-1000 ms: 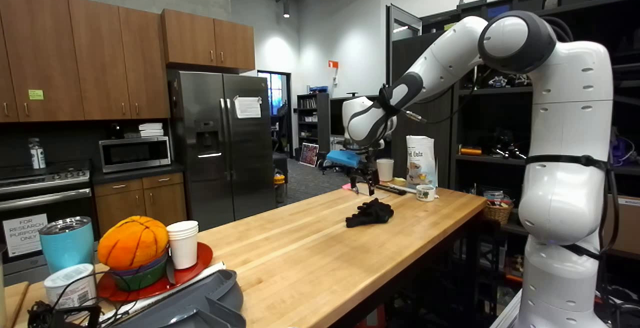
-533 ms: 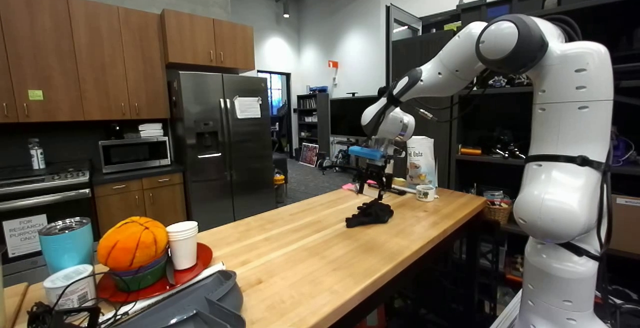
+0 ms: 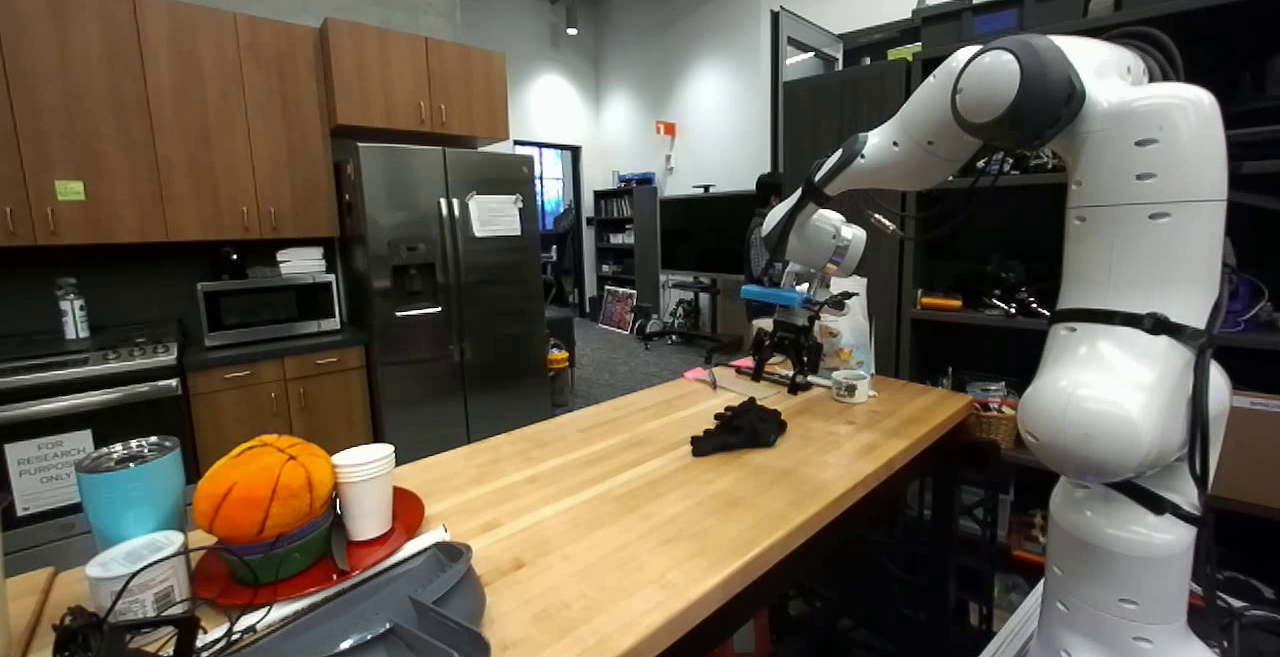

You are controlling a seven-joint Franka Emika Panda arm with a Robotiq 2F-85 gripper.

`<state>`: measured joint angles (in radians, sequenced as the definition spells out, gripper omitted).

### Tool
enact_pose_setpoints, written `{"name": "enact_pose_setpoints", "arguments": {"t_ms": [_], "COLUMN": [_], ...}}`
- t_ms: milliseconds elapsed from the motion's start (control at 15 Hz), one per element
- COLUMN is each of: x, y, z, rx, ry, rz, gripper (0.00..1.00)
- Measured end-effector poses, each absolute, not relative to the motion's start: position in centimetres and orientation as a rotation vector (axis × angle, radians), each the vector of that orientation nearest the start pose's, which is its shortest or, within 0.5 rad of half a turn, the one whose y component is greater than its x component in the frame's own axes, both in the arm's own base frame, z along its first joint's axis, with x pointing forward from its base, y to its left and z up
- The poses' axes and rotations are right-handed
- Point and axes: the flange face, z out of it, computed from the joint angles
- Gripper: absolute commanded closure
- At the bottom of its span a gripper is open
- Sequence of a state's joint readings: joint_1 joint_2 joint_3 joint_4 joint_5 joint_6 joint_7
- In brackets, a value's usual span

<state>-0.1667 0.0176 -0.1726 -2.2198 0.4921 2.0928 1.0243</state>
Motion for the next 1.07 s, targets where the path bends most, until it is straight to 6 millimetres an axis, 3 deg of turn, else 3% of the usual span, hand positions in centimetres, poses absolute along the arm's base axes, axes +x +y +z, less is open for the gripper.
{"name": "enact_pose_setpoints", "arguments": {"t_ms": [400,1067], "x": [49.2,53.5], "y": [-18.0,-18.8], "z": [36.7,36.9], "rx": [-1.852,-1.916], "ry": [2.065,2.018], "rz": [0.391,0.460], "gripper": [0.00,0.00]}}
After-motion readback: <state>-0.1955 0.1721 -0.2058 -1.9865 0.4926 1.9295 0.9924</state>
